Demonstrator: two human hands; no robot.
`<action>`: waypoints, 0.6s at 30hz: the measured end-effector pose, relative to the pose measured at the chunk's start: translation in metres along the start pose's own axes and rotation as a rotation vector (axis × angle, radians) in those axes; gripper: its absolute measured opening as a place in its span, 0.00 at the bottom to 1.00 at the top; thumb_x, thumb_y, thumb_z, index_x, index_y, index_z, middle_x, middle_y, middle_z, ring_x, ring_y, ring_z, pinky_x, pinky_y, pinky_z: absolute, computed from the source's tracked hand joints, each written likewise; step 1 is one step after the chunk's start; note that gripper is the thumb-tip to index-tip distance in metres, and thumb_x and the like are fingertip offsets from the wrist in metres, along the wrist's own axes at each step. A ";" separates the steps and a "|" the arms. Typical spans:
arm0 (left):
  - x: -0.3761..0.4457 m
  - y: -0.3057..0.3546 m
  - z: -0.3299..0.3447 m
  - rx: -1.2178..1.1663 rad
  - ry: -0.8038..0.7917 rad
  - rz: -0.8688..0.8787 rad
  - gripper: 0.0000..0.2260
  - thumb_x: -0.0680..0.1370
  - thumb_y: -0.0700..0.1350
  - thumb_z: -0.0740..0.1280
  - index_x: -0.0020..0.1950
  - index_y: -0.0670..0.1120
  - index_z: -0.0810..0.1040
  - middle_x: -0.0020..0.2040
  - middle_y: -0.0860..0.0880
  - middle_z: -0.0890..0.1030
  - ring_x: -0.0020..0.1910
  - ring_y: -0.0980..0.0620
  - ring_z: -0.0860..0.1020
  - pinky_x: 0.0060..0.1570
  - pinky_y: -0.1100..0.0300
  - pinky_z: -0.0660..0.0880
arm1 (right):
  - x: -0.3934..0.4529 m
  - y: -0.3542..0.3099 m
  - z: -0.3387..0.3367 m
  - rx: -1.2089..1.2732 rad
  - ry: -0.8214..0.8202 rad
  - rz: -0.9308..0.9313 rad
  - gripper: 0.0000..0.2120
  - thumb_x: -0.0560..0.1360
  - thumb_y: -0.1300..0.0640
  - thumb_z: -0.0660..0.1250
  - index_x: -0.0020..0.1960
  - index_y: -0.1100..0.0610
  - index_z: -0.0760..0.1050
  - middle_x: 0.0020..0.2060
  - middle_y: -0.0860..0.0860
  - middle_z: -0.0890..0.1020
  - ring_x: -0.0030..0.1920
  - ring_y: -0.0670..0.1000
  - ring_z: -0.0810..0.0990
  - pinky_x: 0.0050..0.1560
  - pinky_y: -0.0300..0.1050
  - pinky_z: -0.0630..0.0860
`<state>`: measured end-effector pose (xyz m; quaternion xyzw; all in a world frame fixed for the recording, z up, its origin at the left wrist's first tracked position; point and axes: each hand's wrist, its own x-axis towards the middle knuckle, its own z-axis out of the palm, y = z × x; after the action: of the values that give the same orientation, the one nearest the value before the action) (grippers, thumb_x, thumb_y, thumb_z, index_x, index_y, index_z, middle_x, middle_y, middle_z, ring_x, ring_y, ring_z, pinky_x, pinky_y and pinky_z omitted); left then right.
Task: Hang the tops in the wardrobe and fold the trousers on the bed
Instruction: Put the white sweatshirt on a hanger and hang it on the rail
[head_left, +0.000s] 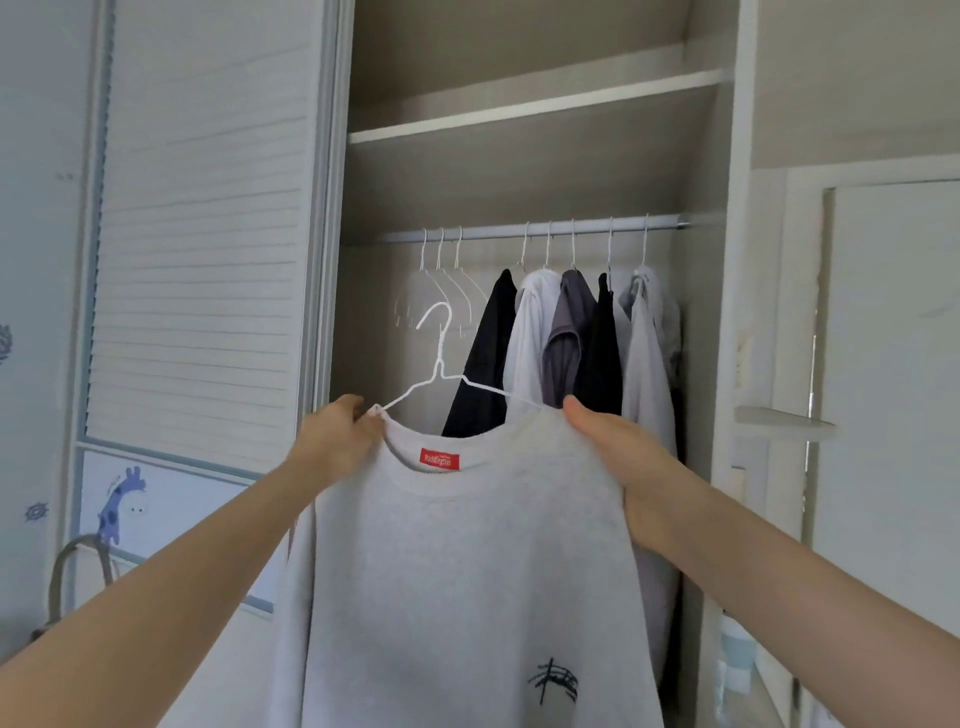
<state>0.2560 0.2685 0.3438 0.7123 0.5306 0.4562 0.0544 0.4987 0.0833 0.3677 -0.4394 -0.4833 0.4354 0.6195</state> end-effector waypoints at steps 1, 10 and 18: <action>-0.001 0.004 -0.001 -0.058 -0.072 0.014 0.17 0.83 0.51 0.58 0.67 0.45 0.73 0.61 0.44 0.79 0.59 0.42 0.76 0.59 0.51 0.72 | 0.005 -0.005 0.010 0.023 0.029 -0.001 0.14 0.79 0.50 0.64 0.48 0.61 0.81 0.42 0.54 0.86 0.40 0.52 0.85 0.36 0.42 0.81; -0.058 0.035 -0.036 -0.576 -0.417 0.208 0.29 0.76 0.65 0.60 0.76 0.62 0.61 0.73 0.64 0.64 0.69 0.63 0.64 0.65 0.64 0.61 | 0.060 -0.041 0.102 0.248 0.096 -0.078 0.09 0.78 0.63 0.62 0.38 0.60 0.73 0.32 0.56 0.75 0.29 0.52 0.75 0.28 0.39 0.74; -0.084 0.006 -0.002 -0.108 -0.289 0.343 0.55 0.71 0.55 0.73 0.73 0.63 0.26 0.79 0.61 0.38 0.77 0.54 0.58 0.68 0.55 0.67 | 0.138 -0.029 0.153 0.246 0.209 -0.113 0.15 0.81 0.66 0.54 0.36 0.58 0.66 0.31 0.52 0.66 0.30 0.49 0.66 0.32 0.38 0.64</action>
<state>0.2568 0.1972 0.2984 0.8461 0.3632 0.3797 0.0898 0.3733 0.2284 0.4478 -0.3754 -0.3833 0.4075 0.7390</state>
